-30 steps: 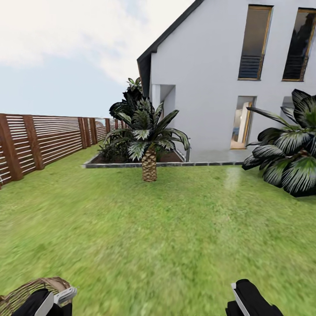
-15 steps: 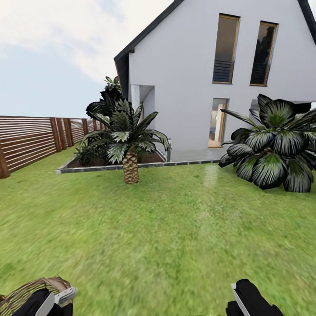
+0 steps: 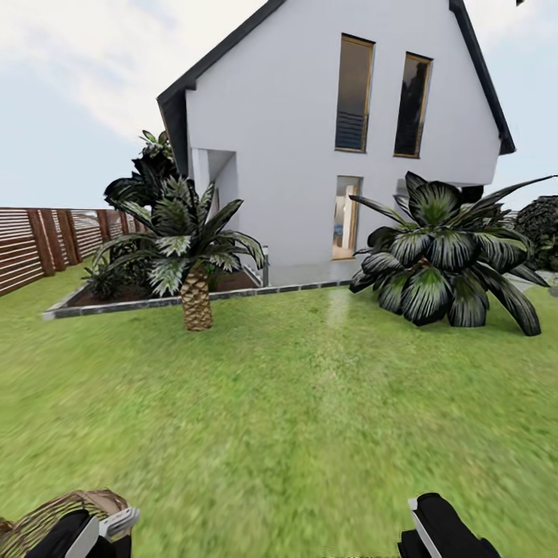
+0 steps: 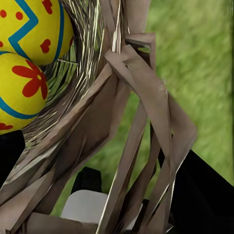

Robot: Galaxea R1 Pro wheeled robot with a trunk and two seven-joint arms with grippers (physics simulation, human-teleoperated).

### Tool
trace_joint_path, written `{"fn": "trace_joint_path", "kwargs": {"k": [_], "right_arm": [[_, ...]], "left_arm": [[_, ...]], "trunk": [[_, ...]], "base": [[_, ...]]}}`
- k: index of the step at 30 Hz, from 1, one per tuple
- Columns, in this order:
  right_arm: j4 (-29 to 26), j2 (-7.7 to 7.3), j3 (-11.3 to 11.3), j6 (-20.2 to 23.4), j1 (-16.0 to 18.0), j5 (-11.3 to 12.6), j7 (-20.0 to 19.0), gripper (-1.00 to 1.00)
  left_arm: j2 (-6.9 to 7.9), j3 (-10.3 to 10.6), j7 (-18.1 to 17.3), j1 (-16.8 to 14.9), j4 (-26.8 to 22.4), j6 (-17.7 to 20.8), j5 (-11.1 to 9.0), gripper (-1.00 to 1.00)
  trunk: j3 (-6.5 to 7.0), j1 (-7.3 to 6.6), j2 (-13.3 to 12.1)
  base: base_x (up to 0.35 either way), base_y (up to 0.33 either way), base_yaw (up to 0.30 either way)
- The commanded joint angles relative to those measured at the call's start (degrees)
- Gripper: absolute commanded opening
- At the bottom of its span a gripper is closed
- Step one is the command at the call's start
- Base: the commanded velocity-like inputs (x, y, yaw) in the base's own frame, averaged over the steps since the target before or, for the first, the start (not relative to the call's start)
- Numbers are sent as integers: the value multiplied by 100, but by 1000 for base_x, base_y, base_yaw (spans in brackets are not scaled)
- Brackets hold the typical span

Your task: Take the three Easter eggs out of the wicker basket on the lawn in the garden, then place them on the lawn next to a single tree (choose any tree) so that all three eggs are next to the same tree and none are left in the basket.

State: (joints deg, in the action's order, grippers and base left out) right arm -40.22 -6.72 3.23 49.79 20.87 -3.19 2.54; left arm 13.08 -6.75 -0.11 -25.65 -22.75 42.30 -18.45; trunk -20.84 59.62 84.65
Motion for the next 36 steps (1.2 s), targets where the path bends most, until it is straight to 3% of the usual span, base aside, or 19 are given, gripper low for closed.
{"fn": "trace_joint_path", "kwargs": {"k": [1, 7, 36], "right_arm": [[-3, -5, 29, 30, 5, -23, 1, 100], [-3, -5, 29, 25, 5, -21, 1, 100], [-3, 1, 29, 22, 5, -23, 1, 100]], "left_arm": [[-5, -28, 2, -1, -12, 36, 34, -100], [-7, -28, 2, -1, -12, 33, 34, -100], [-19, -28, 2, -1, -13, 33, 25, -100]], "trunk": [[12, -23, -37], [119, -155, -278], [119, -155, -278]], "base": [[0, 0, -300], [0, 0, -300], [0, 0, -300]]}}
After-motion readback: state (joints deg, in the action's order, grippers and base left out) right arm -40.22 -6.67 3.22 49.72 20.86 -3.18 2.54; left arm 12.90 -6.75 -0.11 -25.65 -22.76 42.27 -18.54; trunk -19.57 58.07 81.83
